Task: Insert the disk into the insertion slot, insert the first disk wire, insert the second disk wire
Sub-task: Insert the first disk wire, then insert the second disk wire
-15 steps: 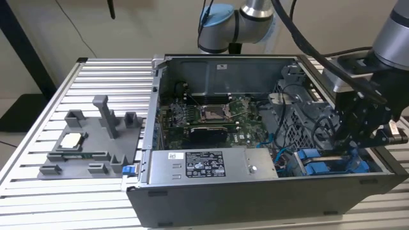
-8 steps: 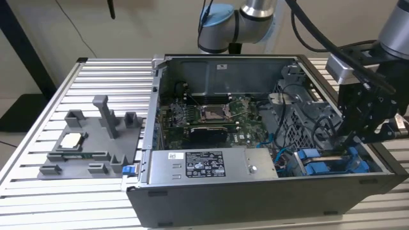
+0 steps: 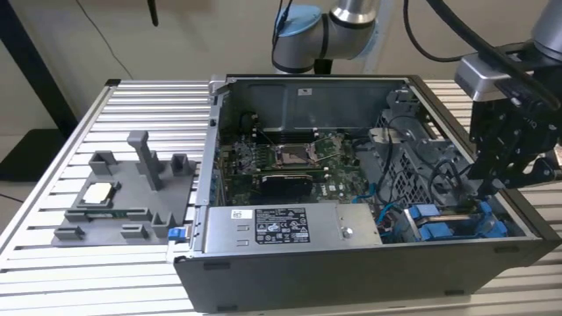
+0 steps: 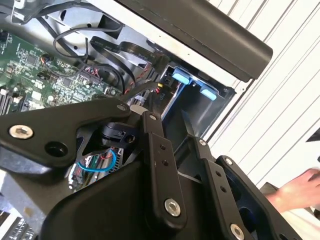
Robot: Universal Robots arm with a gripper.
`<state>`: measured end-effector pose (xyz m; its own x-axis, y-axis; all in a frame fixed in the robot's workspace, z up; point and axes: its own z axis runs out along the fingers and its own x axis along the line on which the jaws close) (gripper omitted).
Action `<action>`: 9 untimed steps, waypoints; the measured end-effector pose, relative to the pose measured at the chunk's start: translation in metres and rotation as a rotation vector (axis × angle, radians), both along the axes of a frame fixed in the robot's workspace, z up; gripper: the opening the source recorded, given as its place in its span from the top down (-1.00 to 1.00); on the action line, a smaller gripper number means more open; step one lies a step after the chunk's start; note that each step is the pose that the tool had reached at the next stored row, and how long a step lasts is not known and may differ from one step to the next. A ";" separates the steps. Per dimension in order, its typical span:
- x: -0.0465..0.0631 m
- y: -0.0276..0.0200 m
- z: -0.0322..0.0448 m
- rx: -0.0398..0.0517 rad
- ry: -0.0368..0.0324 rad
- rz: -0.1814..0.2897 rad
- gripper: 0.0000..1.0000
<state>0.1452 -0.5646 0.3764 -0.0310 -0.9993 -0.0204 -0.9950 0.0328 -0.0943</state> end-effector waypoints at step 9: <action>0.014 0.0001 0.0002 -0.0011 0.0401 0.003 0.34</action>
